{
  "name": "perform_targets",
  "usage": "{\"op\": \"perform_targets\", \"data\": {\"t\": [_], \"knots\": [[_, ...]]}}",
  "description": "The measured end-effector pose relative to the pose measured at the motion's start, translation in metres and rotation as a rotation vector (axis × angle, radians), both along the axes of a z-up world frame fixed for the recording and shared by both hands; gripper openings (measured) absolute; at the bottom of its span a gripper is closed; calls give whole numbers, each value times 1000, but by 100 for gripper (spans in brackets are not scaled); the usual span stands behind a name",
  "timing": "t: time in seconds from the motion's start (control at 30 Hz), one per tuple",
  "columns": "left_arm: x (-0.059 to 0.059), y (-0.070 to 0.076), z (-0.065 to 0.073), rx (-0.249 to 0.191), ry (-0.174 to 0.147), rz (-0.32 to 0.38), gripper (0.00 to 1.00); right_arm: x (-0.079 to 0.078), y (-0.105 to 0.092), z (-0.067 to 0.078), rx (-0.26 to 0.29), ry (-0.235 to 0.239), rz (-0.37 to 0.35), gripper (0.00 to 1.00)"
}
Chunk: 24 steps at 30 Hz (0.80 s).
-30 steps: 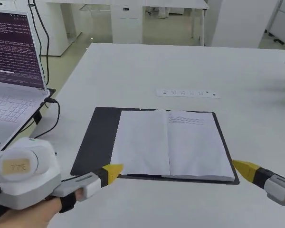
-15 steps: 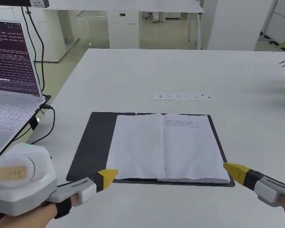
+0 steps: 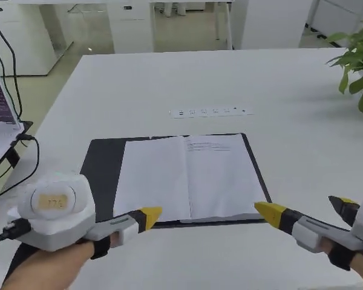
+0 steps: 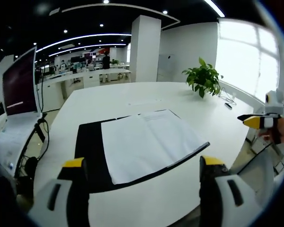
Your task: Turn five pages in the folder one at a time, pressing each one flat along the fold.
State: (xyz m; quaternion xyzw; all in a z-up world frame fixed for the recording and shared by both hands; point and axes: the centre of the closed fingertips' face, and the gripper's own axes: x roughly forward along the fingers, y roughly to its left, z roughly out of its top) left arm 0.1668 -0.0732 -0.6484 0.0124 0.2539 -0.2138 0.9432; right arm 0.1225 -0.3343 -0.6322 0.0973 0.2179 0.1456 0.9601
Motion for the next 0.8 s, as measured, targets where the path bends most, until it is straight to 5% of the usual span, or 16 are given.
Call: {"op": "perform_targets", "data": {"t": [0.37,0.43,0.8], "knots": [[32,-88,-35,-12,17,-157,94,-1,6,-2,12,-6,9,100],[35,-99,-43,-8,39,-177,91,0,4,-2,14,-7,3,100],[63,-165,-67,-67,-2,-204,81,2,-2,-3,36,-11,-29,100]]}}
